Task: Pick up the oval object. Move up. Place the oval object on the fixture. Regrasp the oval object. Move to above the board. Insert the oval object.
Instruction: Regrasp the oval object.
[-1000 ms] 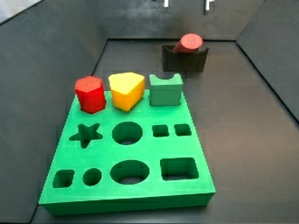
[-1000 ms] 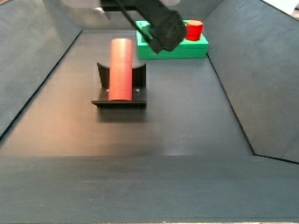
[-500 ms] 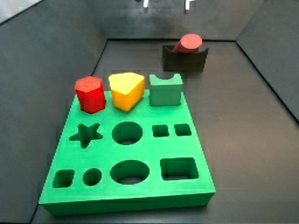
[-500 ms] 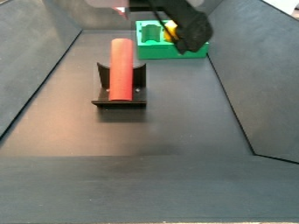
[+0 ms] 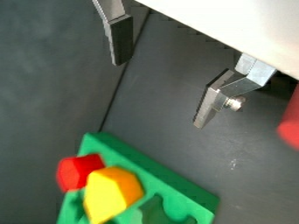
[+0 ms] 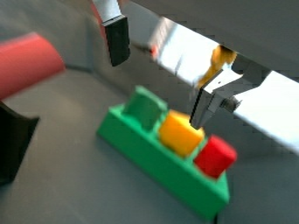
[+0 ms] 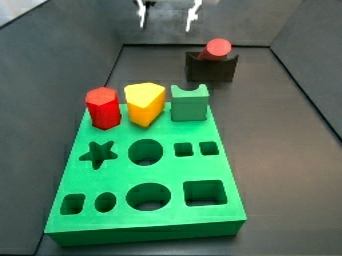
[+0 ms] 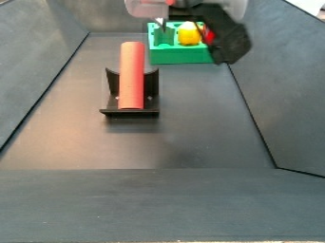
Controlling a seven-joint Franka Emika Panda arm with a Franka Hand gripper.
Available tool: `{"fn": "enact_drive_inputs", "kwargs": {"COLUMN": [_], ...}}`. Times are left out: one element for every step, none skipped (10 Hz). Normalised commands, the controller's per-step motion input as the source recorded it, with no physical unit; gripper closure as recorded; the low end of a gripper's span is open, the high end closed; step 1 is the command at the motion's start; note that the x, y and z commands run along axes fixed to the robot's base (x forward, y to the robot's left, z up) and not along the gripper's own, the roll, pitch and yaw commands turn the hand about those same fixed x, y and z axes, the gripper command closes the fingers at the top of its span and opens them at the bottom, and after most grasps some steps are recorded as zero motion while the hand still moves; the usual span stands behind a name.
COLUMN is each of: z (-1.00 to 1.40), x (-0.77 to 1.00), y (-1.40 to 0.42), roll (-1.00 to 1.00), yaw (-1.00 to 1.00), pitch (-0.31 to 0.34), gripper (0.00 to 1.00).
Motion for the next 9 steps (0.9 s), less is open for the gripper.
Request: {"fn": "enact_drive_inputs", "kwargs": {"z": [-0.52,-0.39,-0.21,-0.05,-0.02,0.0,0.0,0.0,0.01], "x": [0.0,0.02,0.03,0.03,0.01,0.01,-0.01,-0.02,-0.04], "y": [-0.11,-0.06,-0.03,-0.02,-0.02,-0.01,-0.01,-0.01,-0.02], "roll": [0.79,0.78,0.77,0.76,0.75,0.74,0.73,0.73,0.71], "yaw": [-1.0,-1.0,-1.0,-1.0,-1.0,-1.0,-1.0,-1.0,-1.0], "pitch": [-0.076,-0.093,-0.118,-0.146,-0.177,-0.193,-0.223,-0.237,-0.273], "gripper": [0.0,0.0,0.0,0.0,0.0,0.0,0.0,0.0,0.0]}}
